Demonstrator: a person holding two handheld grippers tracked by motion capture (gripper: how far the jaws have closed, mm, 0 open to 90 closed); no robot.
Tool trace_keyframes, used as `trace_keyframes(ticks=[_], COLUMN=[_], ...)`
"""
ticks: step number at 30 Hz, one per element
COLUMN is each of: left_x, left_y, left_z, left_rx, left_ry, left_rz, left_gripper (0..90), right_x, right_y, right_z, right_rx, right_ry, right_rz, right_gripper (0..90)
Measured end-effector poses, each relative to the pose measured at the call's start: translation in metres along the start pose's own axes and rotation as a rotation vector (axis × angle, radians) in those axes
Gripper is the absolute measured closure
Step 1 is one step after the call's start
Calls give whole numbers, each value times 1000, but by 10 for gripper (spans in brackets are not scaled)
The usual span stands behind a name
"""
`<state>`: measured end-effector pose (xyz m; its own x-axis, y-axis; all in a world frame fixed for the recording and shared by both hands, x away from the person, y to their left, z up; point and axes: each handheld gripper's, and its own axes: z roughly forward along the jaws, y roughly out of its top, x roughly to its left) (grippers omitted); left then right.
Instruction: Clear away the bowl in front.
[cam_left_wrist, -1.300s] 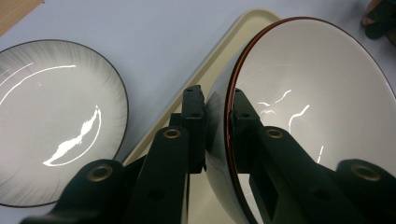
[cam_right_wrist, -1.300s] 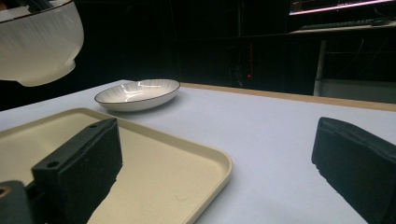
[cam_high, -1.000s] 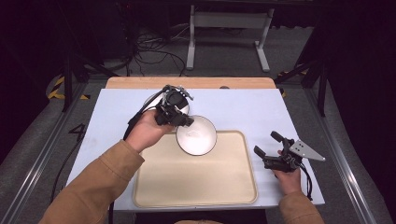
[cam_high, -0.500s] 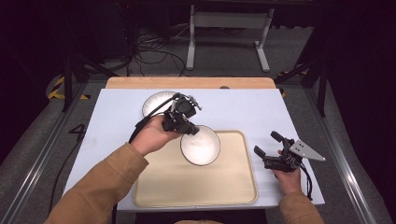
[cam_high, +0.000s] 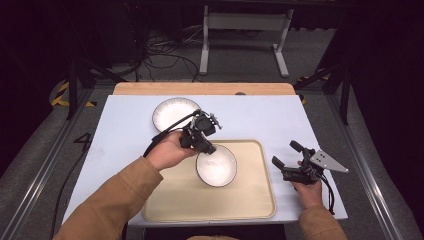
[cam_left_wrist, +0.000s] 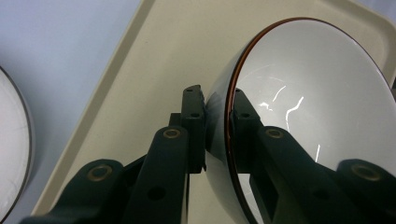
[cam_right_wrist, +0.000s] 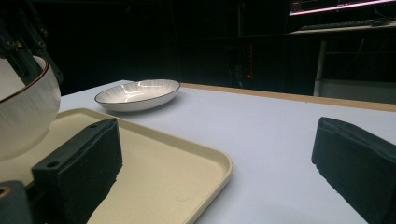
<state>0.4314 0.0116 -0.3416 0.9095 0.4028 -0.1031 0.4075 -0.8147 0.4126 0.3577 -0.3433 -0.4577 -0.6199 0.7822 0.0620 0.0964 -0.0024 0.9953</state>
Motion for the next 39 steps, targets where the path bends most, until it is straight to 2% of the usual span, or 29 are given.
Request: trace_keyframes(ticks=[5, 18, 30, 39], left_x=[-1, -2, -4, -2], left_y=[-1, -4, -5, -7], left_z=[8, 23, 31, 37], left_rx=[21, 78, 103, 101], left_ry=[5, -17, -20, -27], left_rz=[13, 37, 46, 43], left_gripper=[807, 806, 806, 805], right_x=[0, 0, 0, 0], right_y=[0, 0, 0, 0], right_z=[0, 0, 0, 0], right_rx=[0, 0, 0, 1], right_ry=[1, 2, 4, 5], right_rz=[-1, 1, 1, 1], right_gripper=[21, 21, 21, 21])
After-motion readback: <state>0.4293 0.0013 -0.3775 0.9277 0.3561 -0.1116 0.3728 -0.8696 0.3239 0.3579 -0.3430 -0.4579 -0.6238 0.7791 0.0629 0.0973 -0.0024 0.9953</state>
